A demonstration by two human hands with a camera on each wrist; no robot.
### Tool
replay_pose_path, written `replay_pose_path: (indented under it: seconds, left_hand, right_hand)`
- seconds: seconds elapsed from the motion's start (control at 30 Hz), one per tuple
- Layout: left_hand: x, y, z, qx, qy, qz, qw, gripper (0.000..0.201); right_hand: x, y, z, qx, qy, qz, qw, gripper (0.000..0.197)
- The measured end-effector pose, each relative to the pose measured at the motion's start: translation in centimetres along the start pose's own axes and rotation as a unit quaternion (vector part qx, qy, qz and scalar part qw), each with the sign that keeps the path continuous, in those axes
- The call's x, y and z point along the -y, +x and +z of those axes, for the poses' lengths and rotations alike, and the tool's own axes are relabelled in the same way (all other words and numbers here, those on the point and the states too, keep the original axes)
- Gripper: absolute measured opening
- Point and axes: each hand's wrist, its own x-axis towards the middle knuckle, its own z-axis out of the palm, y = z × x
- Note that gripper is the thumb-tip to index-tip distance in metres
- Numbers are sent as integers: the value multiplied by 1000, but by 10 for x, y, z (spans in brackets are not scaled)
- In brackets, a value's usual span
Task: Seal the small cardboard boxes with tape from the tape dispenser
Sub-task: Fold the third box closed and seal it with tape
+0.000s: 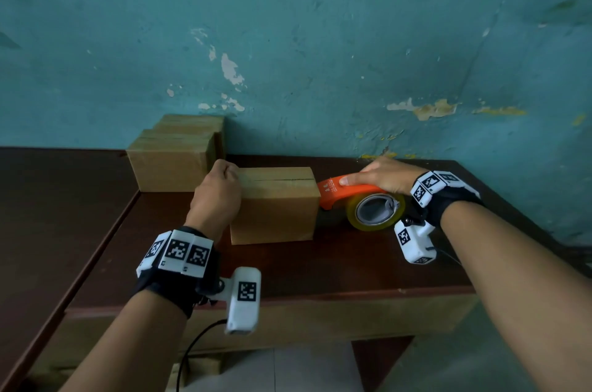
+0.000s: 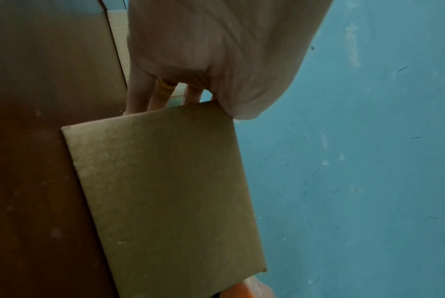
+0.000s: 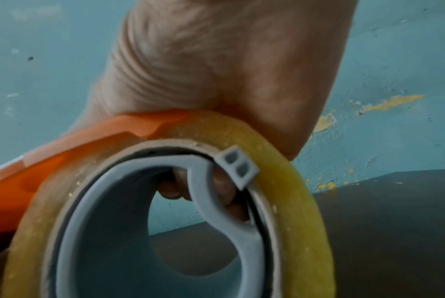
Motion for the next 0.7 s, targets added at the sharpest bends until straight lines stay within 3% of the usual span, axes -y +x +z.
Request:
replay_pose_path:
  seconds: [0.17, 0.37, 0.63, 0.7]
  left_hand:
    - [0, 0, 2, -9, -13, -8, 1000, 30]
    - [-3, -3, 2, -10, -21, -13, 1000, 31]
    - [-4, -4, 1, -12, -16, -16, 1000, 29]
    - [-4, -4, 1, -13, -13, -15, 1000, 29]
  right_hand:
    - [3, 6, -2, 12, -20, 21, 999, 70]
    - [1, 19, -3, 17, -40, 34, 999, 108]
    - [1, 25, -3, 10, -30, 46, 998, 120]
    - [1, 23, -2, 5, -30, 50, 998, 112]
